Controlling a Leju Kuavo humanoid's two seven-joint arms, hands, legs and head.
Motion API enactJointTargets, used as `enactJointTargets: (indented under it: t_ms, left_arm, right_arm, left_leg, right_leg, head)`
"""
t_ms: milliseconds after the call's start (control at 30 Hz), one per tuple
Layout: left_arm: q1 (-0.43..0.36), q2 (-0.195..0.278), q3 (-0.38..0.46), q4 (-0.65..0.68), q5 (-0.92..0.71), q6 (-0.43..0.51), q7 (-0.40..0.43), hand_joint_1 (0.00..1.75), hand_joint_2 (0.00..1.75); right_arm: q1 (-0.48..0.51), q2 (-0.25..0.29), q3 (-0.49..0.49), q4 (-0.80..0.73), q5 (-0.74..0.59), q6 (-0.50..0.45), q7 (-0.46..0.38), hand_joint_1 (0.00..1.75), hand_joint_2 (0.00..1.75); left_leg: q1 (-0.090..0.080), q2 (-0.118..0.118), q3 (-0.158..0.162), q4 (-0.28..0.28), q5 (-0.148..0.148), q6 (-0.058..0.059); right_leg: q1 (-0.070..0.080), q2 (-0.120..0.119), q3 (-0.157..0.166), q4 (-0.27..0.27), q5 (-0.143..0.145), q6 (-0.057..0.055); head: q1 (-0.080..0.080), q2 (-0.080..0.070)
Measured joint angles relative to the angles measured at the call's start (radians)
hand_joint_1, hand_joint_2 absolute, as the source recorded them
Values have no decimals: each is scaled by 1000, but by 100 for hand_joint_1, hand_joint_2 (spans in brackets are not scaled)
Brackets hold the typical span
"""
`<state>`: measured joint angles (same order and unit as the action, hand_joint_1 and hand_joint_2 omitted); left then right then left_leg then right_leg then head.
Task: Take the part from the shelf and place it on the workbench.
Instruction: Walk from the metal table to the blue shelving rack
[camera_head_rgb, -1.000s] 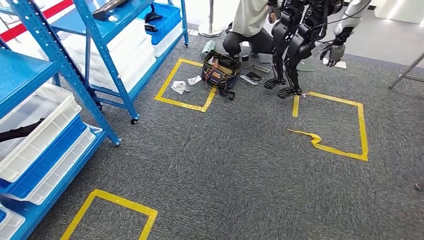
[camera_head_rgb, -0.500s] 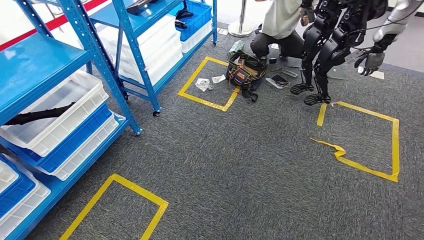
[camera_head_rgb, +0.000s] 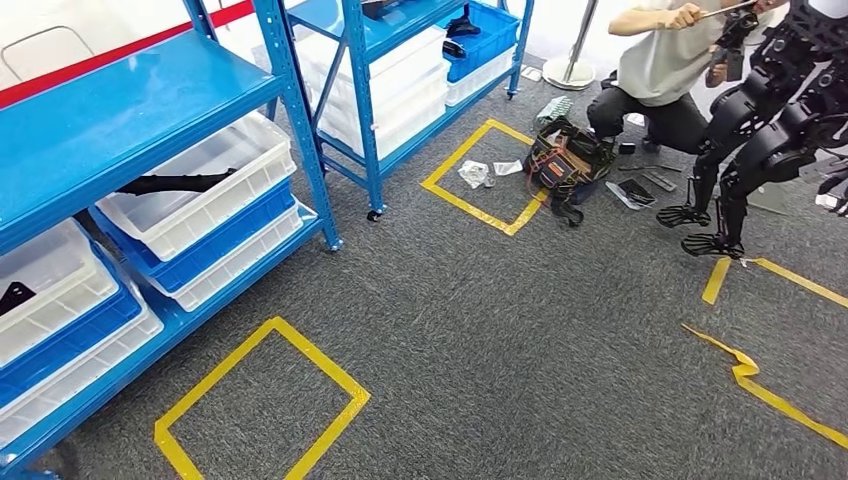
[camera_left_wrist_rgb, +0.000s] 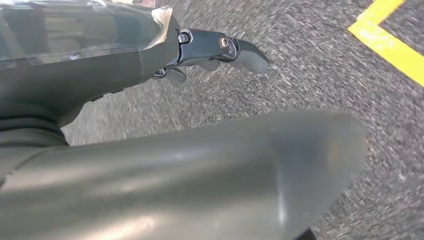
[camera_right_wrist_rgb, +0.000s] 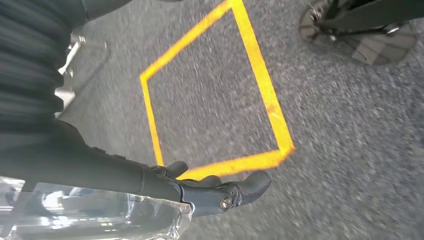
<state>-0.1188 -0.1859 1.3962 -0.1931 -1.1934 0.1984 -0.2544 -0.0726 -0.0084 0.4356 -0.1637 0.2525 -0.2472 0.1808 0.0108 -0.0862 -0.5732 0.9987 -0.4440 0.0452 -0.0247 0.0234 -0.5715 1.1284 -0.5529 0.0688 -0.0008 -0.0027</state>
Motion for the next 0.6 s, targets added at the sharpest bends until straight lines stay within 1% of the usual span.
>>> enactJointTargets:
  t_ms: [33, 67, 100, 133, 167, 200, 233, 267, 300, 333, 367, 400, 433, 467, 500, 533, 567, 600]
  left_arm:
    - [0, 0, 0, 0, 0, 0, 0, 0, 0]
    - [-1, 1, 0, 0, 0, 0, 0, 0, 0]
    - [0, 1, 0, 0, 0, 0, 0, 0, 0]
    - [2, 1, 0, 0, 0, -1, 0, 0, 0]
    - [4, 1, 0, 0, 0, -1, 0, 0, 0]
    - [5, 1, 0, 0, -1, -1, 0, 0, 0]
    - [6, 1, 0, 0, -1, 0, -1, 0, 0]
    - [5, 1, 0, 0, -1, 0, -1, 0, 0]
    - [4, 1, 0, 0, -1, 0, -1, 0, 0]
    - [3, 1, 0, 0, -1, 0, -1, 0, 0]
    - [3, 1, 0, 0, -1, 0, -1, 0, 0]
    - [4, 1, 0, 0, -1, 0, 0, 0, 0]
    - [5, 1, 0, 0, -1, 1, 0, 0, 0]
    - [6, 1, 0, 0, -1, 1, 0, 0, 0]
    - [7, 1, 0, 0, -1, 1, 0, 0, 0]
    - [6, 1, 0, 0, -1, 2, 0, 0, 0]
    - [4, 1, 0, 0, -1, 2, 0, 0, 0]
    - [1, 1, 0, 0, -1, 2, 0, 0, 0]
  right_arm:
    - [0, 0, 0, 0, 0, 0, 0, 0, 175]
    - [-1, 1, 0, 0, 0, 0, 0, 0, 175]
    - [-2, 2, 0, 0, -1, 0, 0, 0, 175]
    - [-3, 2, 0, 0, -2, 0, 0, 0, 175]
    - [-4, 3, 0, 0, -3, 0, 0, 0, 175]
    - [-4, 2, -1, 0, -5, 0, 0, 0, 175]
    - [-3, 3, -2, 0, -6, -1, -1, 0, 175]
    - [0, 2, -3, 0, -8, -1, -1, 0, 175]
    - [3, 2, -4, 1, -9, -1, -1, 0, 175]
    - [5, 3, -5, 1, -9, -2, -1, 0, 175]
    - [8, 3, -7, 1, -10, -2, -1, 0, 175]
    - [9, 3, -8, 1, -10, -2, -1, 0, 175]
    - [9, 3, -10, 1, -11, -2, -1, 0, 175]
    - [9, 3, -12, 1, -11, -2, -1, 0, 175]
    - [8, 3, -13, 1, -11, -2, -1, 0, 175]
    - [7, 3, -14, 1, -11, -2, -1, 0, 175]
    - [7, 3, -14, 1, -11, -2, -1, 0, 175]
    - [7, 3, -15, 1, -11, -2, -1, 0, 175]
  left_leg:
    - [0, -12, -2, 4, -1, -7]
    - [-1, -21, -5, 7, -2, -13]
    - [-2, -29, -8, 8, -1, -20]
    - [-1, -36, -10, 7, 1, -26]
    - [0, -39, -13, 6, 2, -31]
    - [1, -24, -17, 13, -3, -36]
    - [0, 2, -28, 35, -19, -40]
    - [0, 32, -47, 77, -45, -43]
    - [-1, 61, -77, 142, -82, -45]
    - [0, 74, -112, 215, -117, -47]
    - [0, 78, -143, 277, -141, -48]
    - [0, 81, -160, 313, -148, -48]
    - [0, 83, -156, 307, -135, -47]
    - [0, 90, -131, 262, -107, -45]
    - [0, 105, -93, 194, -72, -42]
    - [-3, 132, -54, 124, -46, -39]
    - [-6, 155, -24, 69, -30, -35]
    - [-11, 169, -9, 37, -25, -31]
  right_leg:
    - [-4, 16, 28, -66, 26, 4]
    - [-7, 29, 46, -109, 42, 3]
    - [-6, 35, 52, -124, 47, -5]
    - [-2, 26, 54, -123, 49, -16]
    - [-3, 17, 55, -123, 51, -26]
    - [-3, 7, 57, -124, 54, -33]
    - [-4, -4, 57, -125, 56, -42]
    - [-5, -16, 57, -126, 57, -49]
    - [-2, -29, 56, -126, 56, -55]
    - [1, -43, 55, -126, 55, -59]
    - [3, -58, 54, -126, 54, -60]
    - [5, -72, 54, -125, 53, -61]
    - [6, -85, 54, -125, 52, -62]
    - [6, -97, 56, -125, 51, -63]
    - [6, -107, 59, -125, 50, -63]
    - [9, -116, 62, -125, 47, -61]
    - [13, -124, 64, -124, 44, -58]
    - [17, -134, 67, -125, 41, -53]
  head:
    - [1, 0]
    - [1, 0]
    - [0, 0]
    - [-1, 0]
    - [-4, 0]
    - [-6, 0]
    - [-9, 0]
    - [-12, 0]
    - [-16, 0]
    - [-19, 0]
    - [-19, 0]
    - [-20, 0]
    - [-20, 0]
    - [-20, 0]
    - [-20, 0]
    - [-21, 0]
    - [-22, 0]
    - [-21, 0]
